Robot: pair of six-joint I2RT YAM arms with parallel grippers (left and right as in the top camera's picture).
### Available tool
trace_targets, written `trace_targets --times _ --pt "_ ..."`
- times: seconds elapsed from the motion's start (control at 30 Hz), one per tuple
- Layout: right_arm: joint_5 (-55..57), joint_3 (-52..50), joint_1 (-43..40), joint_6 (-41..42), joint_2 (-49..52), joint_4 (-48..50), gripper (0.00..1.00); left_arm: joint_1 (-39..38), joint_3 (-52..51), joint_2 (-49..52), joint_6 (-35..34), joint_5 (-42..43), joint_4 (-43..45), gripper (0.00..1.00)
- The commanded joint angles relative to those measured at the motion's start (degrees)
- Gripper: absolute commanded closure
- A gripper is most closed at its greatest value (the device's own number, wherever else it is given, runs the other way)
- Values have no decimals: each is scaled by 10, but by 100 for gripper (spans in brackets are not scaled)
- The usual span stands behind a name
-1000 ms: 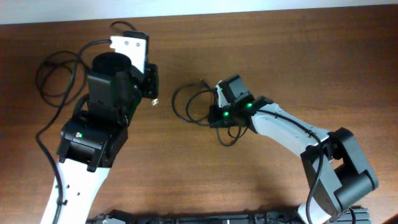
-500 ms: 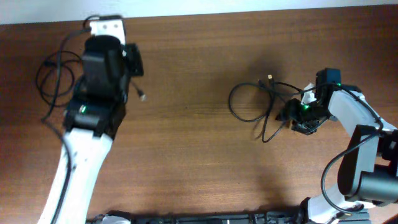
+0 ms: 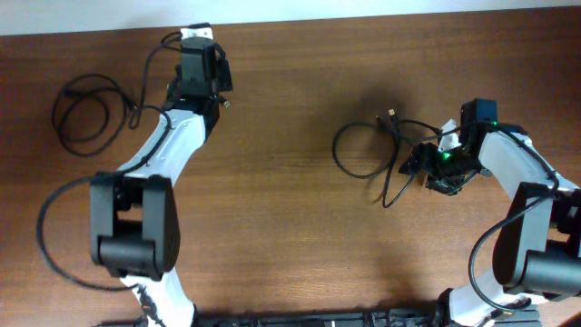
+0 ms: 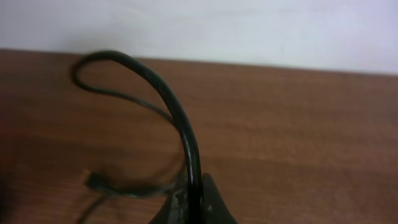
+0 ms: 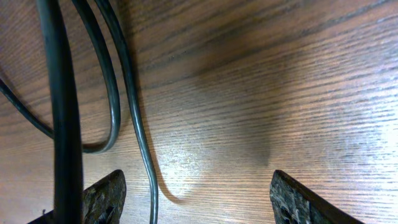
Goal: Untangle cables
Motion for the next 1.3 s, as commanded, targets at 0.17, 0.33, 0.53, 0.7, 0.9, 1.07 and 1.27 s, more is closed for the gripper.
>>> trace_targets --times 0.17,0.33,0.53,0.7,0.9,1.07,1.27 --pt "-5 38 -1 -38 -6 -38 29 4 4 -22 -1 -48 50 1" --pt "-99 43 26 -56 -12 -44 96 -14 4 -149 -1 -35 -84 1" --pt "-190 65 151 -83 -13 -55 96 -32 4 -194 -1 157 -217 1" --pt "-136 138 216 -83 -16 -113 39 -32 4 -194 -1 249 -275 1" --pt "193 298 180 31 -17 -283 1 -66 4 -194 -2 437 -317 1" --pt "231 352 101 62 -59 -332 1 -230 4 -177 -43 294 -317 1" --pt "210 352 -35 67 -164 -382 1 -367 4 -50 -70 213 -230 1"
